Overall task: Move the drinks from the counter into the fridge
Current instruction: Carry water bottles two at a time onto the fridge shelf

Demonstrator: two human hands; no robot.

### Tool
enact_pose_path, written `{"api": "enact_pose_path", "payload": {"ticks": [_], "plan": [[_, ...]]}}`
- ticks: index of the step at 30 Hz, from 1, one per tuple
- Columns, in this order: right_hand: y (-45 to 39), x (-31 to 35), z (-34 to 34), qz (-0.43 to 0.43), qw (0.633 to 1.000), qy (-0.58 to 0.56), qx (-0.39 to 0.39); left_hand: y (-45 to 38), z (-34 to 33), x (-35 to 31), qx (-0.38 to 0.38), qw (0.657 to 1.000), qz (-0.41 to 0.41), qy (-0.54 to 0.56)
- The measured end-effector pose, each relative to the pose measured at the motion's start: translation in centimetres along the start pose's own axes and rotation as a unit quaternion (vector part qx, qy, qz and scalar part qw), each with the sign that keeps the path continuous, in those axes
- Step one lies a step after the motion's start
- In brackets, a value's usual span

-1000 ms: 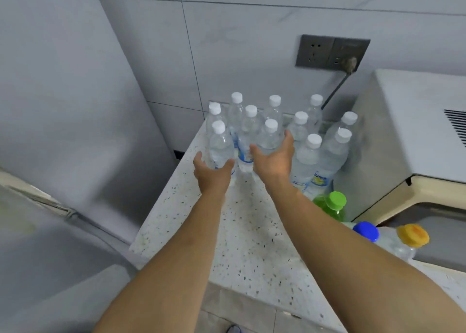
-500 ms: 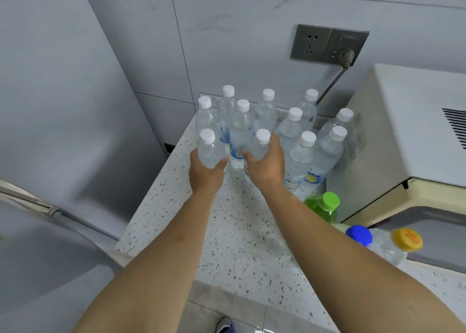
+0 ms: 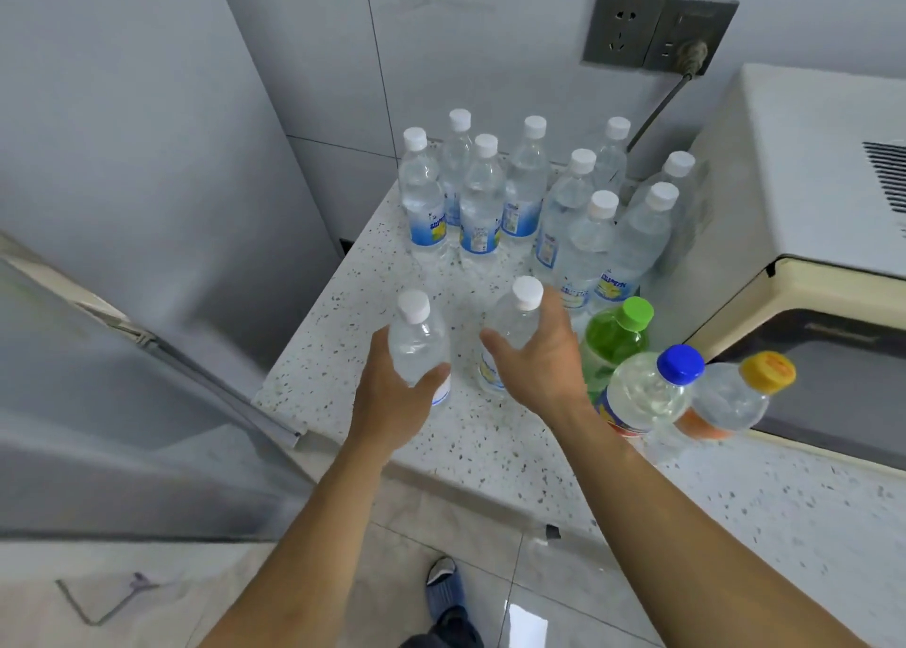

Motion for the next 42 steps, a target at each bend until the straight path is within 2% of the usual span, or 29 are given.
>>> {"api": "enact_pose_path", "payload": {"ticks": [3, 11, 18, 24, 31, 34, 38, 42], "plan": [[0.6, -0.7, -0.6, 0.016, 1.0, -0.018, -0.001, 0.9, -0.1, 0.9, 0.019, 1.0, -0.006, 0.023], [1.1, -5.3, -3.7, -0.09, 0.989, -0.115, -0.004, 0.6, -1.6, 3.1, 0.023, 0.999, -0.008, 0.046], [2.9, -5.5, -3.5, -0.055, 0.991, -0.125, 0.015, 2.3, -0.9, 3.1, -0.01, 0.998, 0.001, 0.058], [8.5, -5.8, -2.9, -0.04, 0.982, -0.171, 0.069, 9.7, -0.6, 4.7, 0.005, 0.987, 0.023, 0.16], [16.7, -8.7, -4.8, -0.114, 0.945, -0.246, 0.182, 22.2, -1.7, 9.6, 0.028, 0.967, 0.079, 0.24], [20.3, -10.3, -7.0, -0.134, 0.931, -0.239, 0.24, 28.1, -2.1, 12.4, -0.014, 0.95, 0.131, 0.284], [23.6, -10.4, -11.3, -0.139, 0.917, -0.213, 0.308, 34.2, -1.1, 15.8, -0.116, 0.913, 0.187, 0.345], [26.2, -8.3, -16.1, -0.118, 0.895, -0.184, 0.39, 38.7, 1.3, 18.4, -0.209, 0.882, 0.205, 0.369]]}}
Point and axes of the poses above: each hand's wrist, its own y-axis away from the middle knuckle, its own z-axis out of the back of the hand, x = y × z, the point moved 5 cm from there along -y, towards the middle knuckle, and after that the axes turned 13 degrees about x, right-handed, at the moved point
